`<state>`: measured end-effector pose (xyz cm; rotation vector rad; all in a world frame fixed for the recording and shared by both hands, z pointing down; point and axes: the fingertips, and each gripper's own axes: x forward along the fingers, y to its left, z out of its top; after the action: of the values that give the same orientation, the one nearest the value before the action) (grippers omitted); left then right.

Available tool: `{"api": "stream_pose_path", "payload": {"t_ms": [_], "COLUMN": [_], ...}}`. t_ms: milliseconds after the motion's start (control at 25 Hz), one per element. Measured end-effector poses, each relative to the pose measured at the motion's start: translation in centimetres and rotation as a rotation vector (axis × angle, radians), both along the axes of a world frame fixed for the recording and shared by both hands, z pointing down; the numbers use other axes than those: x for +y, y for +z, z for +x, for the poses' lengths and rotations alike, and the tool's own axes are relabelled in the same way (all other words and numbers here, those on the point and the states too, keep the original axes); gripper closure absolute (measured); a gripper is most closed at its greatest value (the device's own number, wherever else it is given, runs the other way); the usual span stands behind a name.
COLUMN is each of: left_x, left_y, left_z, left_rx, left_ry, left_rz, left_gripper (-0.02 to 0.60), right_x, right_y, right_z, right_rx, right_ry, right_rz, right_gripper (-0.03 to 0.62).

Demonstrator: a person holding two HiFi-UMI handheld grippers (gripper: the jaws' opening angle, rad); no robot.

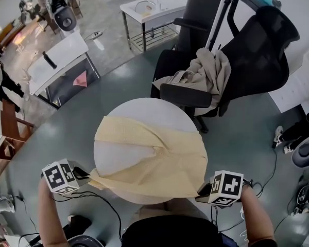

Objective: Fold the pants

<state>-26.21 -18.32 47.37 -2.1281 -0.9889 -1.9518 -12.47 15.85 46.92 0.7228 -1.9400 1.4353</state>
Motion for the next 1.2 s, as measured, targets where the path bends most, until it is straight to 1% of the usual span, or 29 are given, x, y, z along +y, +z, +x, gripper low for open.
{"api": "stream_pose_path", "payload": {"t_ms": [80,200,320,480,640,760,880,1000,1200], "left_x": [-1.6,-4.2,-6.7,-9.1,-11.2,-12.4,-13.0,-13.4,-14.2], "left_y": [0.2,0.5,1.4,2.3,4.1,5.8,7.5,9.1,11.7], "left_z": [2.0,5.5,9.6,15.4,19.2,21.3,22.7,23.3,23.7], "left_rx": [-0.016,-0.021,-0.019,-0.031,-0.063,-0.069,-0.066,-0.063,-0.066], "left_ry": [0.018,0.026,0.044,0.057,0.075,0.057,0.03,-0.006,-0.056], "left_rz": [0.015,0.043,0.111,0.193,0.292,0.342,0.364,0.375,0.423], "left_gripper": [0.578,0.578,0.577,0.577,0.577,0.577,0.577,0.577,0.577], "right_x": [-0.7,-2.1,-4.0,-5.9,-7.9,-9.3,-10.2,-10.6,-12.3], "right_y": [0.3,0.7,1.7,3.7,4.9,5.8,6.9,8.1,9.4], "right_z": [1.4,4.1,7.1,11.8,15.5,18.2,20.3,21.7,23.9], "right_rx": [0.011,0.031,0.071,0.197,0.251,0.281,0.304,0.337,0.388], "right_ry": [0.026,0.088,0.151,0.185,0.208,0.22,0.212,0.188,0.146], "right_rz": [0.005,0.02,0.037,0.018,0.023,0.034,0.017,0.003,0.019], "right_gripper": [0.586,0.586,0.586,0.586,0.586,0.586,0.586,0.586,0.586]}}
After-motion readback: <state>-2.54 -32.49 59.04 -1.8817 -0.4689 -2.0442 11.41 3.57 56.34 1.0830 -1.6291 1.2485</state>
